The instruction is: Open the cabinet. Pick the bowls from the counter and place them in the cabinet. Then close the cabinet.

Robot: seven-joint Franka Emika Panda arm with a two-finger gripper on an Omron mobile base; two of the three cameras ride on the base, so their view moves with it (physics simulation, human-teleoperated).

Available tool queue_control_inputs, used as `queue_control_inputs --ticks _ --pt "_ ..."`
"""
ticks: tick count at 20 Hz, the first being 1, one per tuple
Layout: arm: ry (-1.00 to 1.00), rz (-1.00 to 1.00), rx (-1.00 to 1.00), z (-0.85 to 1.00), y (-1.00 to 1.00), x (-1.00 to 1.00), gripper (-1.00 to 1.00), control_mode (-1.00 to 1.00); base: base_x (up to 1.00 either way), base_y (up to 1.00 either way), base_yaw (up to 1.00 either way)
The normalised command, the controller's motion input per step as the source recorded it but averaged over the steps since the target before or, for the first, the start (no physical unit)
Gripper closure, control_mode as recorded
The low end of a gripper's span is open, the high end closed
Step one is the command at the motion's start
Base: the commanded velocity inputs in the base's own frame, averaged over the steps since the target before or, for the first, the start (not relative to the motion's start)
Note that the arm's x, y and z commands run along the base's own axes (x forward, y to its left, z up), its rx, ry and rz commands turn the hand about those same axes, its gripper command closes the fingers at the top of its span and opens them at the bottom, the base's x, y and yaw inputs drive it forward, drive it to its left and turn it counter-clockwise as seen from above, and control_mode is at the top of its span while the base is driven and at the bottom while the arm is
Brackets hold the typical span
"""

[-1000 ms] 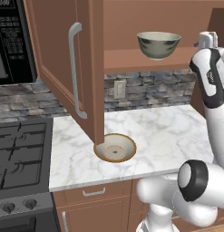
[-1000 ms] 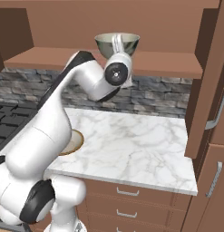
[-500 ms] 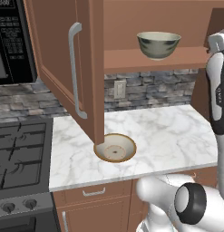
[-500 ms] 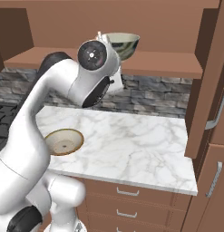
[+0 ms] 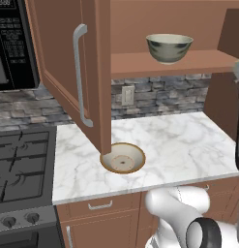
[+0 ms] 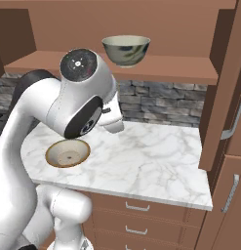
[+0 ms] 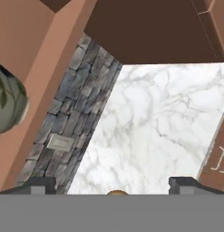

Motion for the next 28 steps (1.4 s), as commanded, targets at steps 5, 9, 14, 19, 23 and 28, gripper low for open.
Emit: queue_control_inputs --ticks 5,9,14,19,23,28 --pt "0.04 0.09 0.05 -0.28 0.18 -0.63 -1.00 -1.00 0.00 0.00 0.00" --pt "0.00 0.11 0.06 -0.31 0.29 -0.48 -1.00 -1.00 0.00 0.00 0.00" --pt "0.00 0.11 0.04 -0.37 0.36 -0.25 -1.00 -1.00 0.00 0.00 0.00" --pt "0.02 0.10 0.00 -0.40 0.51 0.00 -1.00 -1.00 0.00 0.00 0.00" --pt "0.05 0.13 0.00 -0.35 0.43 0.03 -1.00 -1.00 0.00 0.00 0.00" --pt "0.03 0.15 0.00 -0.38 0.21 0.06 -1.00 -1.00 0.00 0.00 0.00"
